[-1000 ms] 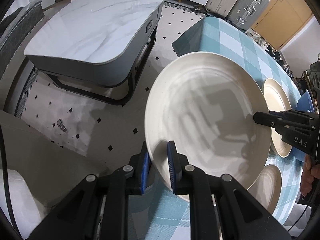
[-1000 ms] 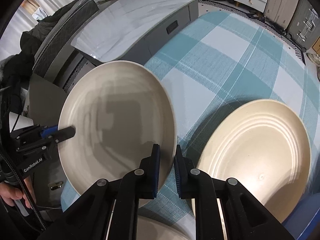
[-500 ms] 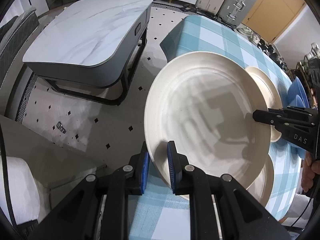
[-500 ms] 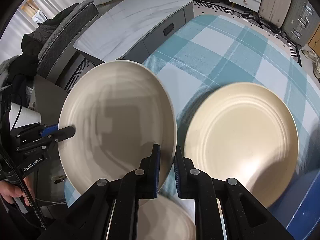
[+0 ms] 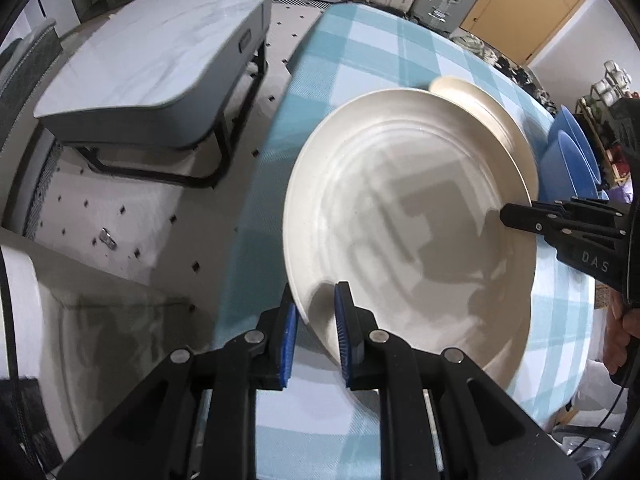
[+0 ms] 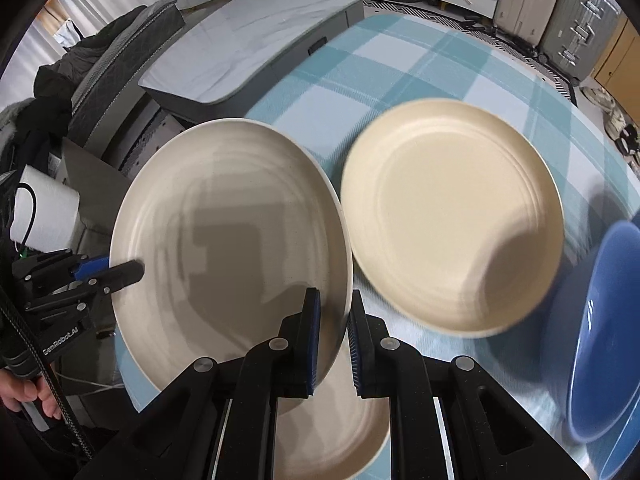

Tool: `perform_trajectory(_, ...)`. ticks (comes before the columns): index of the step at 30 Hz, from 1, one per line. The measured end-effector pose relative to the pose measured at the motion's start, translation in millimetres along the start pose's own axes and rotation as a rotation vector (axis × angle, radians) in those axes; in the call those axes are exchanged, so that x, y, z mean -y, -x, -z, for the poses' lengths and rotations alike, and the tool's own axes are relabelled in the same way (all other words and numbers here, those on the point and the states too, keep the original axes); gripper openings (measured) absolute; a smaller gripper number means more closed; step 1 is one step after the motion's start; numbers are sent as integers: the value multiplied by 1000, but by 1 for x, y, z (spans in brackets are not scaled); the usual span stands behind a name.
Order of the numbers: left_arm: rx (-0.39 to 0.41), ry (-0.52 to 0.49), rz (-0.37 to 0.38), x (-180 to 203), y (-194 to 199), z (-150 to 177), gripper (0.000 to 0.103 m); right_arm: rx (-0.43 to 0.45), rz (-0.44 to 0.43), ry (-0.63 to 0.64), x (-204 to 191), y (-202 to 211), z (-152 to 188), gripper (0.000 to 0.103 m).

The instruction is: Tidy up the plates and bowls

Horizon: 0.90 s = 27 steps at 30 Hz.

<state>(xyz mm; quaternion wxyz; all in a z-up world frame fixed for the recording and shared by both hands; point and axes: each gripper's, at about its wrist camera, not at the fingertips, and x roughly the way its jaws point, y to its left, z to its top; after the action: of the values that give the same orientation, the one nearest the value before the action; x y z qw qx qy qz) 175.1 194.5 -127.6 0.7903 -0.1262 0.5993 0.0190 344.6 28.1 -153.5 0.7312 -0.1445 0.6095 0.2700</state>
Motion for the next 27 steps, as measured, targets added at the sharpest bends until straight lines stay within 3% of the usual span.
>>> perform_trajectory(18,19,-142,-76,43,-13,43,17,-14,57,18,10,-1,80,12)
perform_trajectory(27,29,-180,-93,52,-18,50,18,-20,54,35,12,-1,97,12)
